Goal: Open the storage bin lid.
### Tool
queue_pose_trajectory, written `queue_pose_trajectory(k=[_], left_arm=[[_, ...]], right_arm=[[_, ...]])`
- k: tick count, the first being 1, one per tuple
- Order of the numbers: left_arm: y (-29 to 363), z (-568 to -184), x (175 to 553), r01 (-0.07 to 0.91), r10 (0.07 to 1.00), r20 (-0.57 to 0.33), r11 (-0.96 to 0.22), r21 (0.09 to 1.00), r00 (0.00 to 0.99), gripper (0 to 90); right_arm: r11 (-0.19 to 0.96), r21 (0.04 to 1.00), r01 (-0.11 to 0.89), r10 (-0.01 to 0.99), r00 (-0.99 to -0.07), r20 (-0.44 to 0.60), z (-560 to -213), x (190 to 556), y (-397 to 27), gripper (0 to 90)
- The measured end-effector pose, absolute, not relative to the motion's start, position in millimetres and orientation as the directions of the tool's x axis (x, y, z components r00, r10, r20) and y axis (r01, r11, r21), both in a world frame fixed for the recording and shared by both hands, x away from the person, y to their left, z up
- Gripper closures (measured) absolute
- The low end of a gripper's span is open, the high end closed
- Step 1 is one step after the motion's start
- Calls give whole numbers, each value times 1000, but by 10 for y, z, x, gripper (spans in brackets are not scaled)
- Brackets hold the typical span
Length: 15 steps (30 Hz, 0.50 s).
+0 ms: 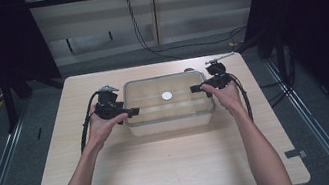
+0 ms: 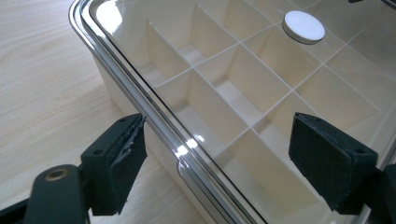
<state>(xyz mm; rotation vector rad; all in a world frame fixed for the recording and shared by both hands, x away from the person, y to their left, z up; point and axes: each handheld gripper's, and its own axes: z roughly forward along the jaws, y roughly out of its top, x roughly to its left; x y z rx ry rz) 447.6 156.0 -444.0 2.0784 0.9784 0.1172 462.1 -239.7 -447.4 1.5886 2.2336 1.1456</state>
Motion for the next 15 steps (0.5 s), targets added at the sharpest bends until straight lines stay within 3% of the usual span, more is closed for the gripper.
queue_pose_trajectory(k=[15], left_arm=[[1523, -4491, 4572, 633, 677, -292, -329, 700, 675, 161]], right_arm=[[109, 672, 733, 859, -409, 308, -4510, 4654, -2389, 154]])
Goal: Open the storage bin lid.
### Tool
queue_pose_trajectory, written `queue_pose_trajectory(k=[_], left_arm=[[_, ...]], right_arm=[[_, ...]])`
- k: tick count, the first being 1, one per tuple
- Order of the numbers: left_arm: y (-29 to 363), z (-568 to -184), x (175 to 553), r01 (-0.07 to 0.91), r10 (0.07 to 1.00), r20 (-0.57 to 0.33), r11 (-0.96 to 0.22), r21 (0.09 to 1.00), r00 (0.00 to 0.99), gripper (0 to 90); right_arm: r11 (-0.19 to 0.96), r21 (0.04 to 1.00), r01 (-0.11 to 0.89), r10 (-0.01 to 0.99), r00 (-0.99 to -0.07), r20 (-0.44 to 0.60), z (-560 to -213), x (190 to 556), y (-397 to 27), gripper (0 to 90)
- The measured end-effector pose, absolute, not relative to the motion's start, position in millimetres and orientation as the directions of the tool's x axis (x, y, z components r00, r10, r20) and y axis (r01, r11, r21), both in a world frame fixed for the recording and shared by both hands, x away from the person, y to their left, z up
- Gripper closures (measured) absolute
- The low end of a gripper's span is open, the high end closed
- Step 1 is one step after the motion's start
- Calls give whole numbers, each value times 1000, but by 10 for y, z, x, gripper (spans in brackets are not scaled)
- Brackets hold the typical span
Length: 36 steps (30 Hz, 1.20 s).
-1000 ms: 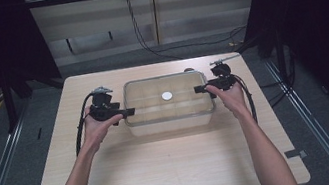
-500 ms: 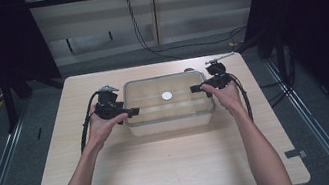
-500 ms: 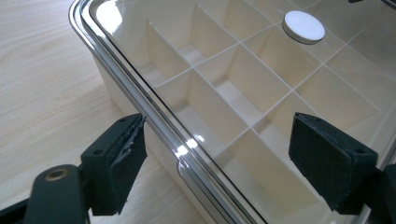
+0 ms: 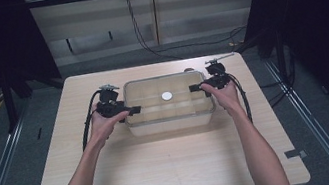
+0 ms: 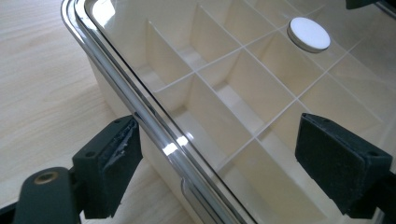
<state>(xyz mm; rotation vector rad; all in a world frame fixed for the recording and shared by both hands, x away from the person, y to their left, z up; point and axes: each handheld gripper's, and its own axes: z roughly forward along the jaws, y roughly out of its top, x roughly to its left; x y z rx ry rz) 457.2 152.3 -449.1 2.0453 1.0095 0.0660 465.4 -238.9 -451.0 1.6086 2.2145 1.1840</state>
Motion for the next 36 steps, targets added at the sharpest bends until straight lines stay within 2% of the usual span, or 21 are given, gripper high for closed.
queue_pose_trajectory(k=[4, 12, 36], left_arm=[[1537, -4491, 4569, 631, 677, -291, -328, 703, 676, 174], [1590, -4471, 4536, 608, 672, -288, -301, 735, 682, 240], [1714, -4255, 4414, 546, 680, -262, -240, 803, 685, 498]], right_arm=[[100, 689, 718, 870, -399, 289, -4476, 4627, -2409, 220], [92, 710, 699, 878, -394, 274, -4422, 4593, -2423, 266], [-30, 790, 613, 824, -432, 366, -4174, 4397, -2635, 537]])
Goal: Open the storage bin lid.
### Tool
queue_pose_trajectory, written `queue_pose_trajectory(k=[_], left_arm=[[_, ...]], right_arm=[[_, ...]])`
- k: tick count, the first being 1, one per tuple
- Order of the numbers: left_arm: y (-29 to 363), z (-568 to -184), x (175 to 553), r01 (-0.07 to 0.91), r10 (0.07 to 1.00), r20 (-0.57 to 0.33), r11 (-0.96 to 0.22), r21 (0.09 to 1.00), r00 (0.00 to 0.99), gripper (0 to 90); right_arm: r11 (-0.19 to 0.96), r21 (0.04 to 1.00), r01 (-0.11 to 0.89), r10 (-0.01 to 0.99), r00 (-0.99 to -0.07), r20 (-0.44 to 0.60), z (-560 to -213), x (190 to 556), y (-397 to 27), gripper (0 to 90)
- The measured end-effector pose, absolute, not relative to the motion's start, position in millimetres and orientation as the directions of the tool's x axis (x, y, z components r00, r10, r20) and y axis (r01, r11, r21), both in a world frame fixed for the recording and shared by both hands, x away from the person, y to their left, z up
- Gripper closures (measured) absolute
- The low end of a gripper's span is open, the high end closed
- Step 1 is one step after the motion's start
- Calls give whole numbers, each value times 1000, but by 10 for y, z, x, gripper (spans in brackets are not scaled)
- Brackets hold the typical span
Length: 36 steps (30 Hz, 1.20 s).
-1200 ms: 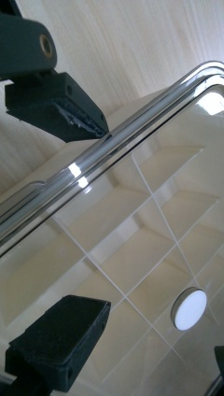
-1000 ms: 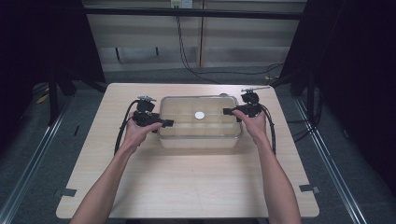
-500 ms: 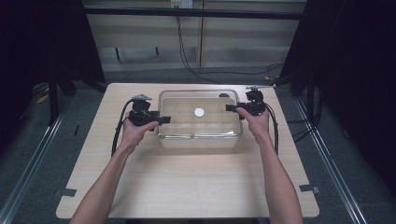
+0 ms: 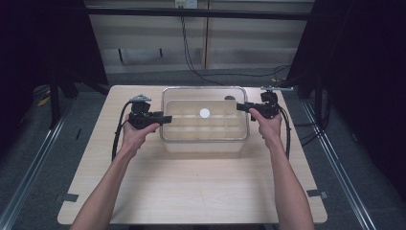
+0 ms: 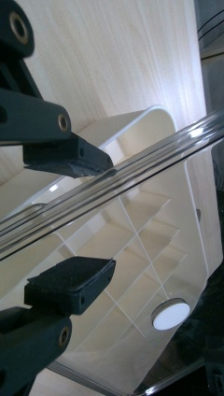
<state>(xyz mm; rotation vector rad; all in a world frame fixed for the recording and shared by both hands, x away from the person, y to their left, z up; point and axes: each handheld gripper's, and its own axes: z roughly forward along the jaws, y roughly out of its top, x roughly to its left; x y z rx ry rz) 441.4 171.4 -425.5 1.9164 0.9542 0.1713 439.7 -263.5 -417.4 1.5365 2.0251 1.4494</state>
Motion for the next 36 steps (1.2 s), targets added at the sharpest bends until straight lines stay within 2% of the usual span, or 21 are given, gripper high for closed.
queue_pose_trajectory(k=[12, 19, 36], left_arm=[[1755, -4199, 4354, 531, 679, -269, -210, 821, 683, 563], [1780, -4137, 4309, 500, 671, -237, -229, 835, 703, 596], [1830, -4083, 4234, 466, 655, -230, -210, 860, 720, 643]], right_arm=[[-52, 797, 601, 826, -422, 372, -4079, 4326, -2644, 571], [-72, 805, 589, 812, -435, 390, -4019, 4263, -2675, 608], [-93, 817, 569, 802, -443, 400, -3937, 4136, -2689, 645]])
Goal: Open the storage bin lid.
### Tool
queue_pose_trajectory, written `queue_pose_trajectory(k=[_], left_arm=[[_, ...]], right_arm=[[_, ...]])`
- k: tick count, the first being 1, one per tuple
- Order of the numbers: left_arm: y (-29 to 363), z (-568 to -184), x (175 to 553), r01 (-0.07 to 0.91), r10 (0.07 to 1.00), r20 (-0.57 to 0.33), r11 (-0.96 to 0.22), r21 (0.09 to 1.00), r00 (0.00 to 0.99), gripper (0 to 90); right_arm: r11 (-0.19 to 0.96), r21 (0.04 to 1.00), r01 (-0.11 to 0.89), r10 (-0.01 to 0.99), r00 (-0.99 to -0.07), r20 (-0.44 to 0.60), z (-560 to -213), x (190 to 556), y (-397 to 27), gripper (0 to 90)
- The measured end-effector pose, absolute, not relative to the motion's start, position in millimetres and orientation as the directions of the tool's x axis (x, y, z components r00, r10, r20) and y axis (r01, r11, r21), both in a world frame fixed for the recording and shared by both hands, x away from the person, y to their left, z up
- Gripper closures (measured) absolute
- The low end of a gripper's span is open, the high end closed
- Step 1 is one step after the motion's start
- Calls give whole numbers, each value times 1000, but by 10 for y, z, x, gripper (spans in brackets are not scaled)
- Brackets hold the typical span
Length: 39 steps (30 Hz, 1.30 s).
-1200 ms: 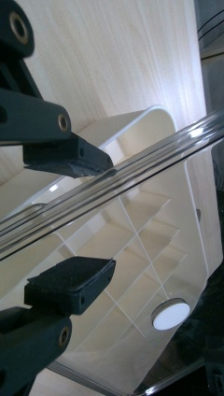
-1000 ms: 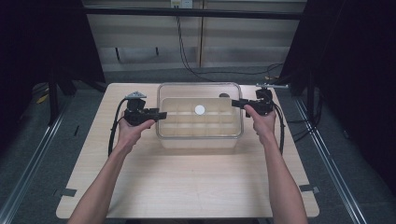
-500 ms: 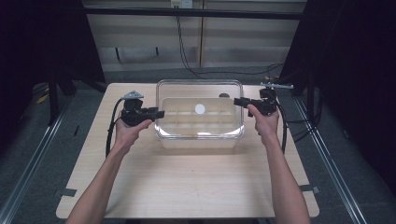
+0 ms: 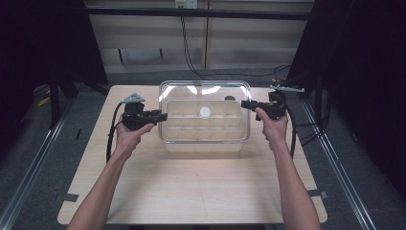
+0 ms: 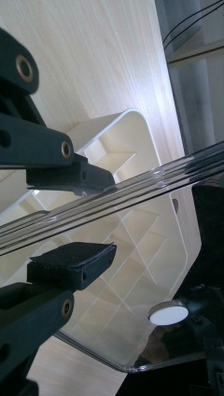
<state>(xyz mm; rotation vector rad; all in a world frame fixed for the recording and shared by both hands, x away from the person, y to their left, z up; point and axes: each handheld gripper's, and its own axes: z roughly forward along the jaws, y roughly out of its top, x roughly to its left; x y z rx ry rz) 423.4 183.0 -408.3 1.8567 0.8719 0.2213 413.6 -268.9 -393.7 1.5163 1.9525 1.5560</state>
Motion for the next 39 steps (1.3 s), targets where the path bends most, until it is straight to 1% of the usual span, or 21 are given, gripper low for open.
queue_pose_trajectory(k=[5, 10, 18, 28, 31, 34, 36, 39], left_arm=[[1839, -4052, 4207, 458, 652, -221, -217, 862, 725, 661], [1857, -4041, 4185, 450, 642, -223, -212, 867, 733, 676], [1869, -4002, 4133, 429, 639, -201, -224, 875, 742, 696], [1881, -3977, 4087, 422, 637, -202, -214, 881, 744, 712], [1885, -3971, 4072, 420, 636, -202, -211, 883, 745, 719], [1904, -3973, 4062, 426, 633, -221, -189, 885, 742, 728], [1915, -3980, 4057, 426, 636, -223, -184, 886, 739, 730], [1930, -3977, 4038, 424, 636, -225, -178, 888, 738, 731]], right_arm=[[-103, 821, 561, 792, -453, 409, -3914, 4088, -2712, 664], [-106, 823, 559, 789, -457, 412, -3893, 4057, -2718, 670], [-110, 832, 545, 784, -467, 409, -3863, 3999, -2721, 677], [-103, 845, 524, 784, -480, 393, -3829, 3915, -2722, 686], [-113, 845, 522, 780, -480, 401, -3827, 3896, -2725, 691], [-120, 844, 522, 779, -478, 406, -3818, 3871, -2725, 695], [-143, 840, 523, 767, -478, 428, -3818, 3848, -2722, 702], [-138, 845, 517, 766, -485, 423, -3811, 3829, -2708, 704]])
